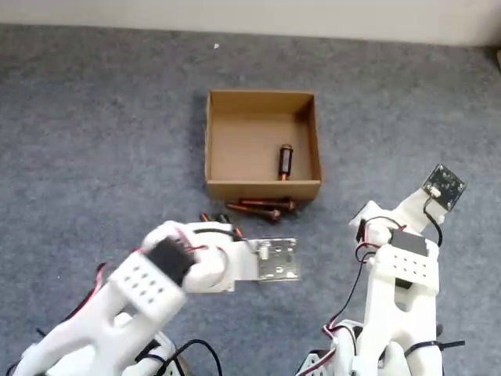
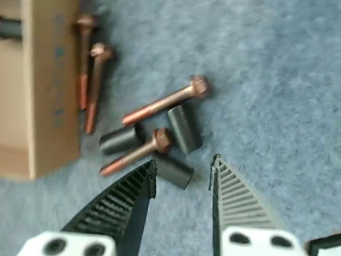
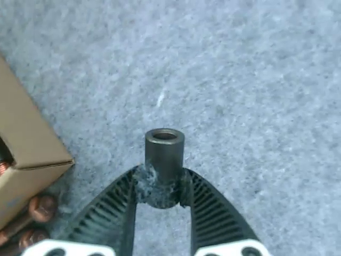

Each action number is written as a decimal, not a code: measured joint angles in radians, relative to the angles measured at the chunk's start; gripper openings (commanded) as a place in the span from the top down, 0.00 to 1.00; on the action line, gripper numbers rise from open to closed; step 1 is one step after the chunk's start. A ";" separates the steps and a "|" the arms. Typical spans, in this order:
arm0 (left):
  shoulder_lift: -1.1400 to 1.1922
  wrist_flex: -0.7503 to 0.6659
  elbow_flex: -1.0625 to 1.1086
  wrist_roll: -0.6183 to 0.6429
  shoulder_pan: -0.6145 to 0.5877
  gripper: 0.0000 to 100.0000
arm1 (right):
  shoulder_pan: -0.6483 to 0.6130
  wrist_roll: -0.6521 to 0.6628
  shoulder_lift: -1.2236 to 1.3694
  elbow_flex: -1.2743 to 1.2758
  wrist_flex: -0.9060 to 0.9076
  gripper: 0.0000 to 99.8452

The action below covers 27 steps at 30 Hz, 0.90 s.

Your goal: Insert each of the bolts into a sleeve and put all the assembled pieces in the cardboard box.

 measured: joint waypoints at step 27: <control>0.792 -0.322 -0.273 -0.106 0.020 0.84 | 0.008 0.000 0.000 0.000 0.000 1.00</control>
